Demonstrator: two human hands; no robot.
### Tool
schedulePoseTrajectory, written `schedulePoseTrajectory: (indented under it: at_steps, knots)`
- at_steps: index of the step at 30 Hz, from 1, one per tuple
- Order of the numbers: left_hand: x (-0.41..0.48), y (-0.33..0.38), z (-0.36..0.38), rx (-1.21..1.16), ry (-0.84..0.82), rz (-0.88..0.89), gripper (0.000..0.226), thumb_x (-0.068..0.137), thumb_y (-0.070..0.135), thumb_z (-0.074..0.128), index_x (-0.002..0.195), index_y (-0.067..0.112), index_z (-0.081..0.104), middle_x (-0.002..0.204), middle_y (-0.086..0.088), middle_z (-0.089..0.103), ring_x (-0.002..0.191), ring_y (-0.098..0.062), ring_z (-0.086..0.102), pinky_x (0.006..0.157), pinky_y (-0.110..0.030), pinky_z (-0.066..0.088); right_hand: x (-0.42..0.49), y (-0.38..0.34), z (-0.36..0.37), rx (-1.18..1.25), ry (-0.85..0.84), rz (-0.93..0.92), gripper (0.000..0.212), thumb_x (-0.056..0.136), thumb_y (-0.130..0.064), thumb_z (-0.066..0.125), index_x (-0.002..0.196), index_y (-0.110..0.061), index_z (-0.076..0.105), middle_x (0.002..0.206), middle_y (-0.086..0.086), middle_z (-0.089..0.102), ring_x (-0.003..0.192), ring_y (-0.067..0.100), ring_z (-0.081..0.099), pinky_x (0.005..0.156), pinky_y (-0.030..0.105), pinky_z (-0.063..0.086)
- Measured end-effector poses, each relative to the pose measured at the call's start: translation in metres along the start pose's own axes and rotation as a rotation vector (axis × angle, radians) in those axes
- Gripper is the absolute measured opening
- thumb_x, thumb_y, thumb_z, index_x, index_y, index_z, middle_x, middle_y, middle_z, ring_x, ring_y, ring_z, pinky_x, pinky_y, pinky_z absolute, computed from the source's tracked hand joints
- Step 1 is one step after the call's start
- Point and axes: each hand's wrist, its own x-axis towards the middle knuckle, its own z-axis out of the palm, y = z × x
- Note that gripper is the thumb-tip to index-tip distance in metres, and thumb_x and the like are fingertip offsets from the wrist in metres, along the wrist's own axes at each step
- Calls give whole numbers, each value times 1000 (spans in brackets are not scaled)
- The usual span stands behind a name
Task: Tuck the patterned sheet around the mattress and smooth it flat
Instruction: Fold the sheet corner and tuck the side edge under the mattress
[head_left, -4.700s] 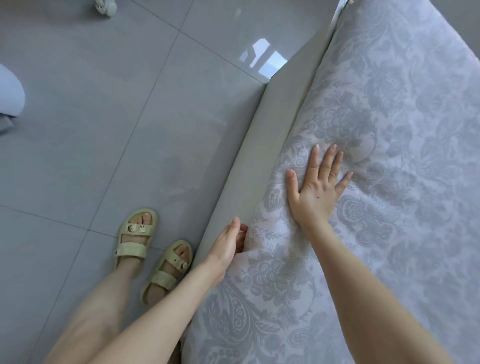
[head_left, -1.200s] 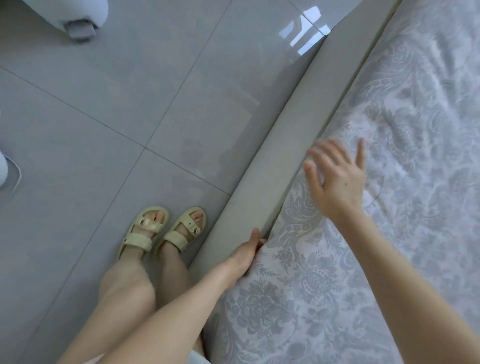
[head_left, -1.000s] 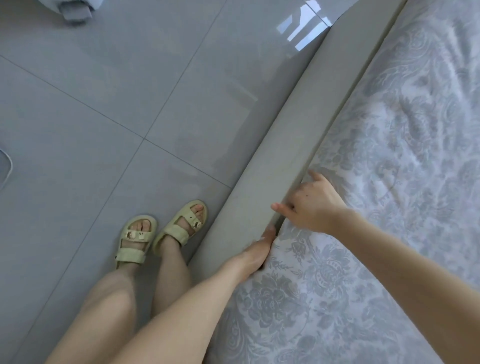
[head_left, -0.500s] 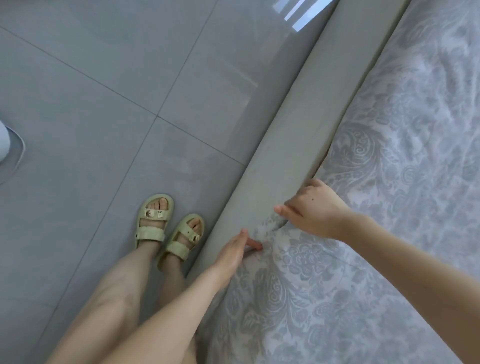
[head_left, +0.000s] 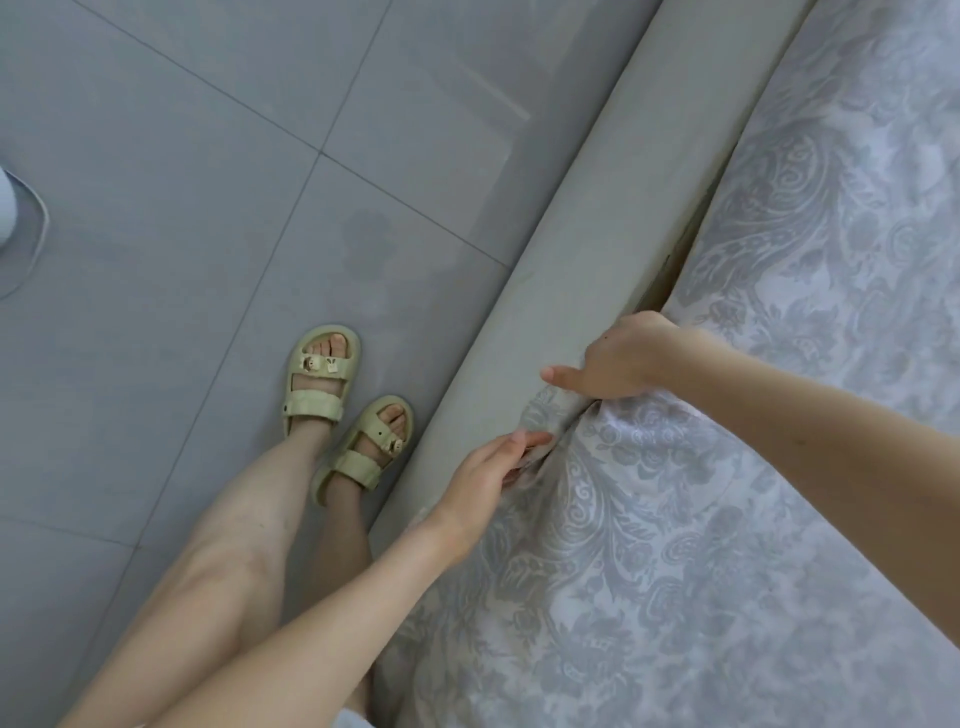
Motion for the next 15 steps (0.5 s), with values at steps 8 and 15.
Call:
schedulePoseTrajectory:
  at_steps: [8,15]
  knots:
    - [12,3,57,-9,-280,-201,56,96,59,17,132,32,51,131,5,57,120,-10,53,104,-24,38,-15,8,-5,161,-144,-7,91,84,-73,-1,81,-19,72,90,-2,66,92,16,59,99,35,40]
    - [44,-6,36,53,-256,-341,74,78,83,19,135,42,44,134,5,55,122,-15,52,108,-39,39,11,-21,18,-3,-285,51,86,86,-74,6,143,-18,38,149,6,37,136,24,35,109,34,27]
